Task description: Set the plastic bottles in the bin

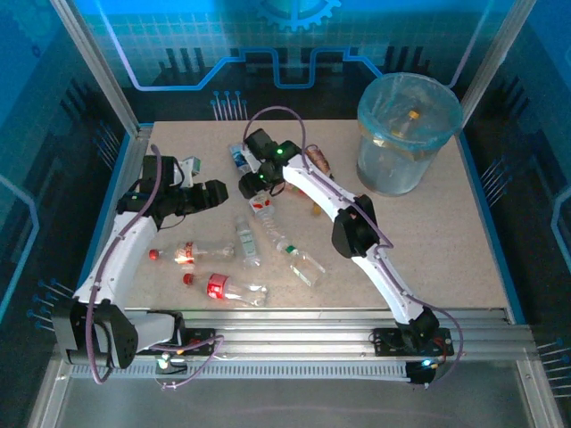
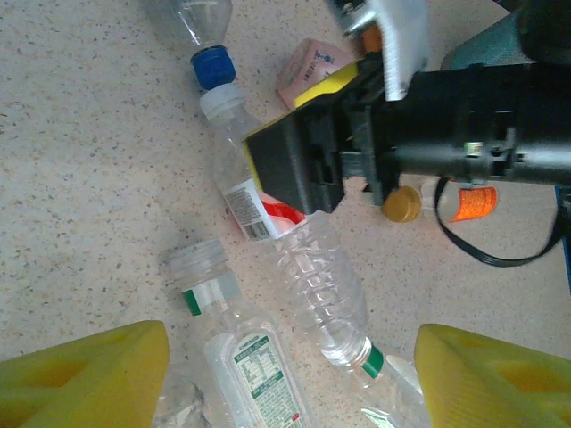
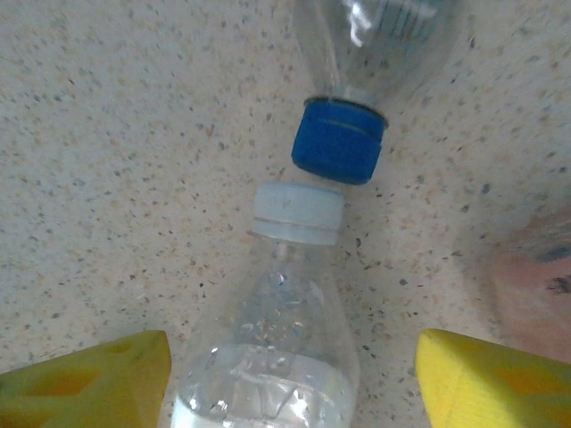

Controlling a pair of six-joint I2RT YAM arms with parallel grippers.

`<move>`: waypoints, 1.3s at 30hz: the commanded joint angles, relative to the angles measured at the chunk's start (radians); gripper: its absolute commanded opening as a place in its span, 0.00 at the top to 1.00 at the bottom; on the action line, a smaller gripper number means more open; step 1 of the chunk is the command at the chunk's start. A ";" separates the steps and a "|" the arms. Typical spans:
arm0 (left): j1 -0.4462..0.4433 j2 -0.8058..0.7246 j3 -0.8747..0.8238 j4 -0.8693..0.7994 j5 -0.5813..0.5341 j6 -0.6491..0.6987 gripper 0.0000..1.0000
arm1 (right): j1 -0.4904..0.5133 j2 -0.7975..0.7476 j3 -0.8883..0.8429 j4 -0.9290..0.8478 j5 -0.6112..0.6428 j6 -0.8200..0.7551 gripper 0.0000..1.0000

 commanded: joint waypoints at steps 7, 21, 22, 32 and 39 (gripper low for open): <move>0.013 -0.003 -0.010 0.021 0.044 0.013 0.26 | 0.013 0.024 0.015 -0.033 -0.029 0.007 0.23; 0.013 -0.007 -0.018 0.016 0.059 0.023 0.25 | 0.015 0.036 -0.005 -0.054 -0.089 0.009 0.14; 0.013 -0.008 -0.018 0.015 0.061 0.025 0.25 | 0.016 0.037 -0.005 -0.058 -0.082 0.006 0.14; 0.014 -0.014 -0.024 0.012 0.074 0.032 0.25 | 0.016 0.035 -0.004 -0.093 -0.048 -0.009 0.14; 0.013 -0.018 -0.030 0.013 0.086 0.033 0.25 | 0.020 0.044 -0.004 -0.104 -0.019 0.009 0.16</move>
